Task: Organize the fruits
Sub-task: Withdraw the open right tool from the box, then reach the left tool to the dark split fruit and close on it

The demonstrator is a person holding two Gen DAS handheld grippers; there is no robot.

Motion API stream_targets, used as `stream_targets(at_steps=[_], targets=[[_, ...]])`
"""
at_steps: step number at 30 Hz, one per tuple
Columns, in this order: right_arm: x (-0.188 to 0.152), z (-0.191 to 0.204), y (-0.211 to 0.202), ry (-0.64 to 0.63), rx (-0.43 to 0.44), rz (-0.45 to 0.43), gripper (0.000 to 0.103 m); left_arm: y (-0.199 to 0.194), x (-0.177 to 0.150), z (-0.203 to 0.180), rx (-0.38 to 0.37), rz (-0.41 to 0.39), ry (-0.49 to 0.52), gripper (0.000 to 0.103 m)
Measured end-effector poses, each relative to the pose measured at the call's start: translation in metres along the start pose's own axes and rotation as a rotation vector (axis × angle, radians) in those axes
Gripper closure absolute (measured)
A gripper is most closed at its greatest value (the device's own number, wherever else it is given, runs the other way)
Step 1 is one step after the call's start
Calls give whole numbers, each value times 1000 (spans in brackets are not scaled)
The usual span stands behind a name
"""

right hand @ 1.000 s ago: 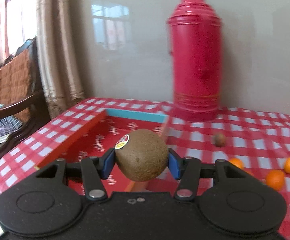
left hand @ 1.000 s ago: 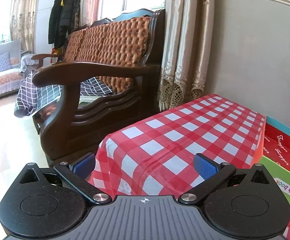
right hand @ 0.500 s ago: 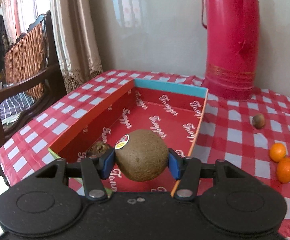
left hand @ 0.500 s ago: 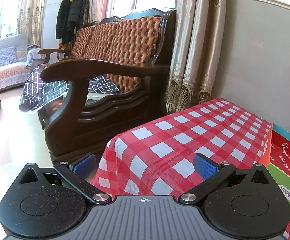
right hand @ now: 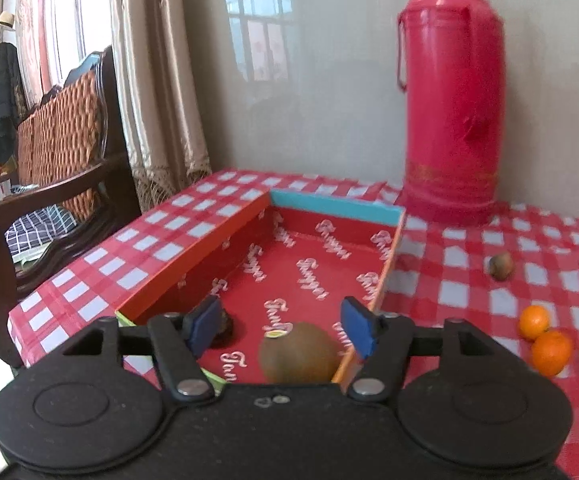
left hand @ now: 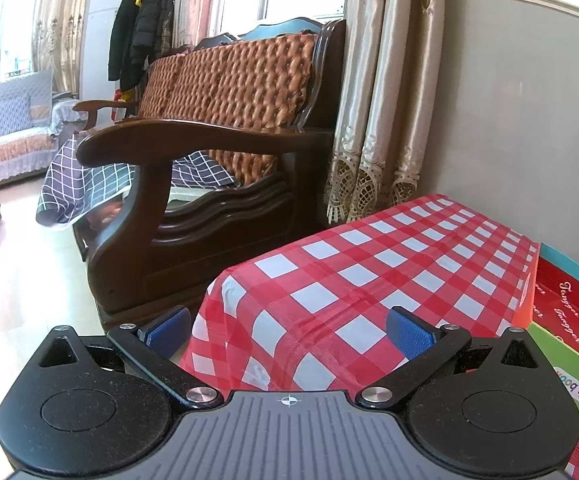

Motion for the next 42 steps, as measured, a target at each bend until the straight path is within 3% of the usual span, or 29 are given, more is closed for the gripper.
stream_targets(at_steps=[4, 10, 18, 24, 34, 42], targets=[[4, -14, -19, -8, -35, -49, 27, -1, -1, -6, -6, -1, 7, 0], [2, -51, -49, 2, -123, -115, 17, -10, -3, -26, -30, -23, 53, 0], [-13, -119, -86, -10, -372, -216, 10, -30, -5, -66, -104, -75, 146, 0], [-34, -166, -113, 71, -515, -244, 7, -45, -7, -101, -167, -108, 203, 0], [-53, -204, -148, 119, -665, -274, 5, -88, -14, -176, -355, -157, 325, 0], [-67, -236, -176, 179, -829, -255, 5, -139, -25, -243, -554, -208, 437, 0]])
Point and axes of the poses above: each gripper's, at about its wrist camera, not at the fingertips, and y roughly the way its jaws point, z to its left, x to its top, the point moved 5 cm from there along y, roughly the way its jaws point, and after that the axes turned 9 degrees about -z, right-handed, at the moved point
